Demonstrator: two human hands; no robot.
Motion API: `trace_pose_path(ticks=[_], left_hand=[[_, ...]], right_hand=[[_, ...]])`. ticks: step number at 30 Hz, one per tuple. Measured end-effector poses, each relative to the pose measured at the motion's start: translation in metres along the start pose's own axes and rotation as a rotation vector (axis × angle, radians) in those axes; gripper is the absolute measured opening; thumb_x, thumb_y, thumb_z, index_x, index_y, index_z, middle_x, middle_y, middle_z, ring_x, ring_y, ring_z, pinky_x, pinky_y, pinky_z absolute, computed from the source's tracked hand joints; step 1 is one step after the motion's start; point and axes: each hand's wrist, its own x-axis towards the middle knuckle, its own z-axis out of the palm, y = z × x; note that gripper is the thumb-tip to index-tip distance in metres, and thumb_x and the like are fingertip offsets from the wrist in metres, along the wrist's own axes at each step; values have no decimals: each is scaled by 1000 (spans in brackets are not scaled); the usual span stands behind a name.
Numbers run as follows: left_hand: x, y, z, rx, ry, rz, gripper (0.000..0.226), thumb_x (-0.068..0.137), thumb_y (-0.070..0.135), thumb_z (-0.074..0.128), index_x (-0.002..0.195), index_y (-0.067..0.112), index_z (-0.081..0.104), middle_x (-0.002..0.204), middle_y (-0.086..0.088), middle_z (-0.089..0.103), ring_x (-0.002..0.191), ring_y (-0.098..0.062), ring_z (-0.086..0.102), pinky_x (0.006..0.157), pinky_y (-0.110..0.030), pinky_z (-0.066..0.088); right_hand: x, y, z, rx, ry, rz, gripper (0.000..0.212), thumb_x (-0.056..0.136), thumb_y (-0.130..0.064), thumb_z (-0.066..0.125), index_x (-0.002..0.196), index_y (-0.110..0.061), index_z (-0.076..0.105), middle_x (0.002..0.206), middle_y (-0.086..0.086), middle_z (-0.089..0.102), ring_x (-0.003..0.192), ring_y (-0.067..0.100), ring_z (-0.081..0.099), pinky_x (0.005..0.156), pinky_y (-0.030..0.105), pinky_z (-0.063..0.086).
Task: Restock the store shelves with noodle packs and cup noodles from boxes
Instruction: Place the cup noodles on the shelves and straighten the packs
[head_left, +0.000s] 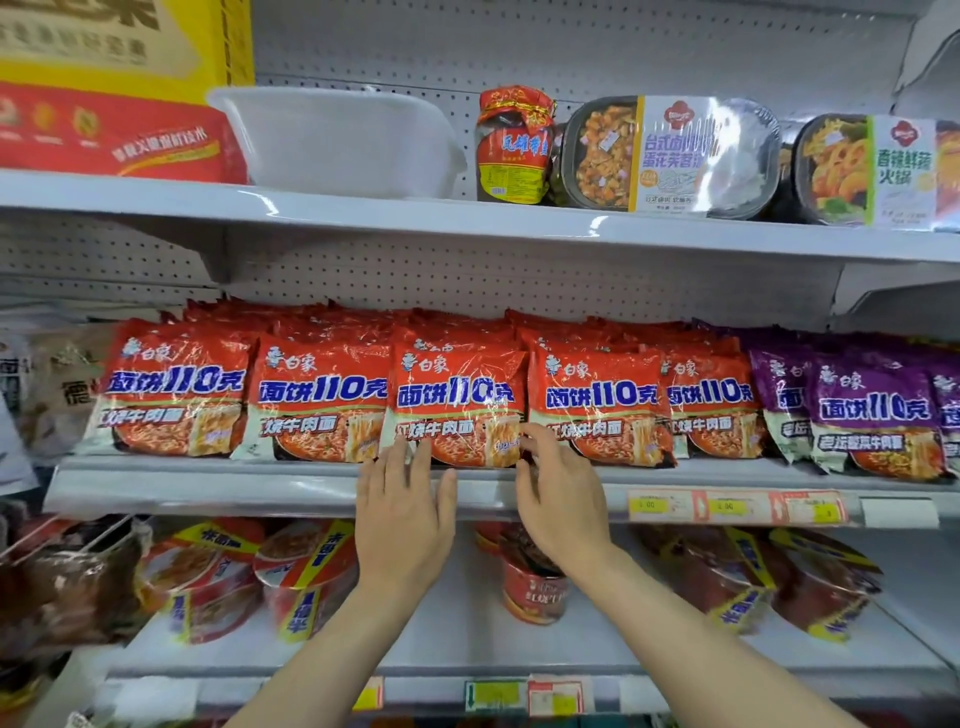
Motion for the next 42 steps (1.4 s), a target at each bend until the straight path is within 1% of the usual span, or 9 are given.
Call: trace_pose_path(ticks=[6, 13, 19, 24, 29, 34, 37, 39, 42], left_hand=[[8, 0, -3, -2, -68, 41, 70, 104, 54, 22, 134, 6, 62, 137, -18, 60, 129, -35, 55, 110, -54, 40], [23, -5, 1, 55, -188, 110, 85, 101, 63, 4, 140, 11, 58, 140, -17, 59, 132, -33, 54, 118, -50, 32], [26, -18, -5, 29, -245, 167, 97, 91, 69, -14, 153, 19, 40, 155, -10, 44, 146, -26, 38, 123, -44, 18], [22, -24, -7, 16, -240, 184, 88, 98, 66, -5, 147, 18, 51, 149, -11, 52, 140, -27, 47, 120, -42, 22], [19, -25, -14, -21, -239, 186, 98, 91, 71, -16, 154, 20, 39, 161, -8, 34, 151, -24, 27, 121, -36, 4], [21, -32, -23, -58, -242, 188, 106, 83, 74, -26, 159, 22, 25, 167, -5, 20, 155, -20, 10, 123, -35, -5], [31, -33, -24, -87, -196, 192, 90, 94, 70, -8, 158, 20, 30, 165, -5, 23, 155, -21, 12, 124, -36, -1], [47, -31, -24, -119, -152, 192, 79, 98, 67, 9, 152, 19, 41, 160, -4, 37, 152, -23, 23, 125, -42, 15], [83, -16, -25, -237, -79, 188, 66, 99, 62, 29, 138, 19, 58, 138, 0, 59, 134, -20, 42, 112, -41, 38]], right_hand=[[-7, -4, 9, -166, -23, -126, 38, 98, -24, 56, 135, -16, 52, 101, 4, 71, 92, 24, 66, 89, 39, 51], [-10, -11, 22, -262, 44, -84, 36, 94, -23, 60, 129, -16, 57, 121, 4, 69, 114, 24, 63, 104, 41, 46], [-12, -18, 35, -271, -97, -93, 48, 101, -32, 47, 146, -16, 49, 153, 5, 49, 143, 24, 42, 122, 42, 29], [-12, -25, 36, -299, -92, -69, 49, 100, -34, 44, 144, -15, 53, 153, 7, 49, 143, 26, 42, 122, 43, 29], [-12, -30, 35, -315, -80, -50, 50, 98, -36, 40, 142, -15, 55, 151, 7, 51, 141, 26, 45, 121, 43, 31], [-8, -38, 36, -304, -62, -49, 44, 100, -30, 51, 141, -16, 55, 151, 6, 51, 141, 25, 45, 120, 42, 30], [2, -40, 29, -275, -20, -8, 38, 102, -29, 48, 137, -16, 56, 143, 6, 57, 132, 24, 53, 114, 42, 40], [10, -41, 22, -248, 25, 16, 35, 103, -27, 47, 134, -15, 56, 136, 5, 62, 124, 23, 58, 107, 41, 45], [15, -42, 14, -214, -10, 13, 42, 106, -29, 42, 145, -15, 47, 144, 5, 57, 131, 23, 53, 113, 41, 40]])
